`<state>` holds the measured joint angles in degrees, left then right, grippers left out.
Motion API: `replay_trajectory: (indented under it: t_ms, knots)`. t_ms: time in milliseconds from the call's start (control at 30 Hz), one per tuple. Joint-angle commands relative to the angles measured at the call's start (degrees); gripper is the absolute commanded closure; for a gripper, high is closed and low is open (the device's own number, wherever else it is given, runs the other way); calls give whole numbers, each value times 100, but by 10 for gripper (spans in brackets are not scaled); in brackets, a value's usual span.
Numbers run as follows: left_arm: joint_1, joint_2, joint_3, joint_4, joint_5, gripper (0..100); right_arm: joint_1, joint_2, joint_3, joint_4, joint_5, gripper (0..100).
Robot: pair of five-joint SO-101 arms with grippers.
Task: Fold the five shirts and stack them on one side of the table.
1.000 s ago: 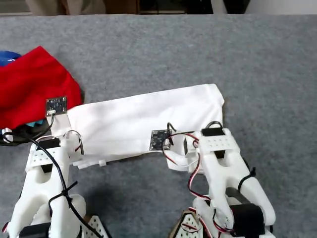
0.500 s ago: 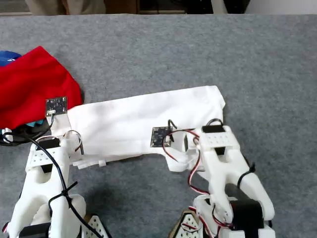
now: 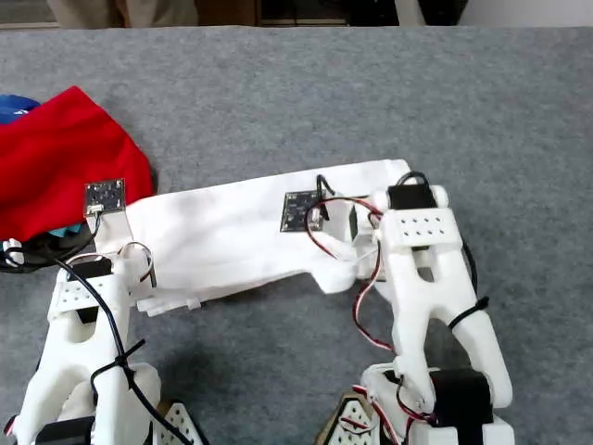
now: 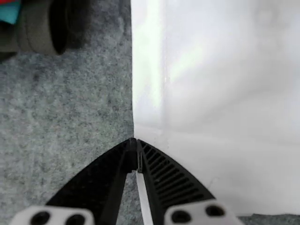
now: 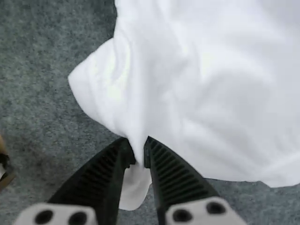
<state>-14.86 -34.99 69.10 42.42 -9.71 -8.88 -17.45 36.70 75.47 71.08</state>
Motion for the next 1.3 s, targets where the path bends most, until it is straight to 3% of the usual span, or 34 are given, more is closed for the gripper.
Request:
replay_trajectory:
  t_ms: [0,600,900,1033,1200,1267]
  knots:
    - [-70,-119,9,-70,9,981,-207,303,-409,-35,79,998]
    - [-26,-101,9,-79,0,981,-646,2659,-2475,-607,369,997]
    - [-26,-75,-9,-79,0,981,-892,3169,-2563,-1987,325,996]
    - [-26,-84,0,-79,0,981,-866,3178,-2554,-2092,316,995]
    - [-26,-92,9,-79,0,981,-734,3160,-2633,-1960,-343,830]
    - [-26,-92,9,-79,0,981,-681,3160,-2695,-1925,-492,807]
